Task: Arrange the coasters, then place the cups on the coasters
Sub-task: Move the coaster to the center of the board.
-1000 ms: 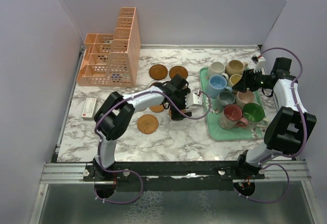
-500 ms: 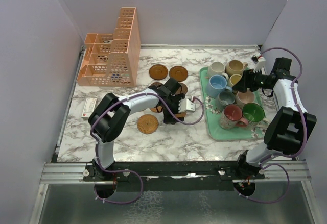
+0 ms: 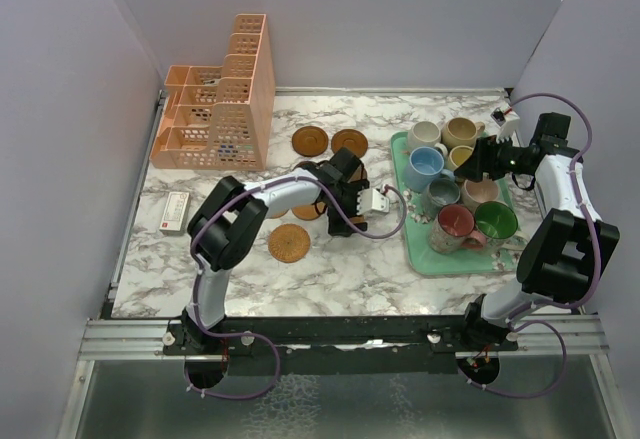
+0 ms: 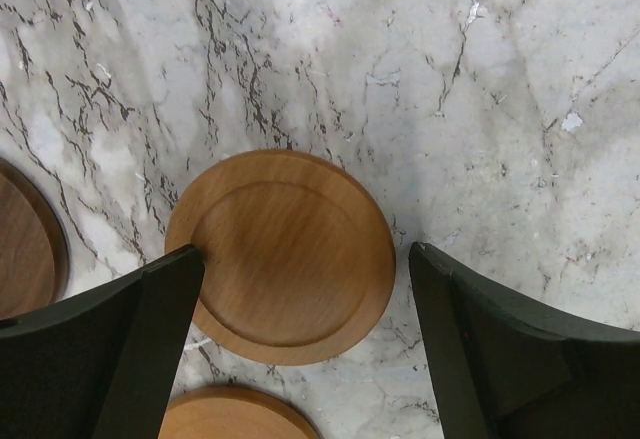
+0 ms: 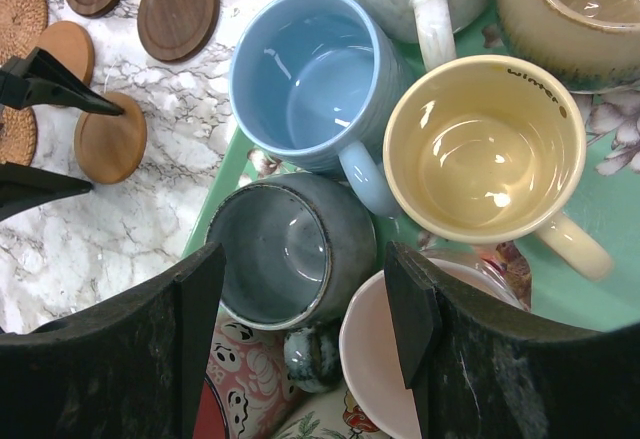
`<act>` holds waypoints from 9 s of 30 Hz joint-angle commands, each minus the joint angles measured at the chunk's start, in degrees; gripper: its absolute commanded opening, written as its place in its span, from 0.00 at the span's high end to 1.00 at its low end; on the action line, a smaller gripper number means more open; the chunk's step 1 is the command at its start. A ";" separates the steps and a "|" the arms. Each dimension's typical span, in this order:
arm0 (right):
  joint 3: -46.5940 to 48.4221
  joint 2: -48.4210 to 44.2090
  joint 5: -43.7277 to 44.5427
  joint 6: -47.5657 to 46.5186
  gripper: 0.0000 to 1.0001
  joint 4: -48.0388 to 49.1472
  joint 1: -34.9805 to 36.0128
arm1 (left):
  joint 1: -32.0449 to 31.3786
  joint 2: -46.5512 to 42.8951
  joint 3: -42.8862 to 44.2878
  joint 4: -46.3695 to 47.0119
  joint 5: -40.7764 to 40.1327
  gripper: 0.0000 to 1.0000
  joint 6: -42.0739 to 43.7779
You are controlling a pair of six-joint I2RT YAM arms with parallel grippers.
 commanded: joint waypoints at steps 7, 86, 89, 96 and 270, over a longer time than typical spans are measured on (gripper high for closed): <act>1.92 1.05 -1.57 -1.01 0.34 -1.00 0.30 | -0.04 5.74 3.96 0.00 -0.01 0.16 0.72; 0.14 -6.91 0.08 2.36 0.18 6.89 6.01 | 11.55 -30.26 -25.52 1.20 -14.96 0.03 -9.56; -1.28 -8.29 -0.24 1.76 0.18 7.17 6.01 | 11.48 -30.97 -28.89 4.03 -16.48 0.03 -8.85; -2.80 -12.17 -1.18 1.22 0.18 8.47 6.01 | 10.93 -29.79 -33.00 7.38 -18.28 0.04 -6.96; -2.91 -12.11 -2.44 -0.28 0.18 6.98 6.01 | 8.06 -24.59 -26.08 -6.95 -11.72 0.22 -7.53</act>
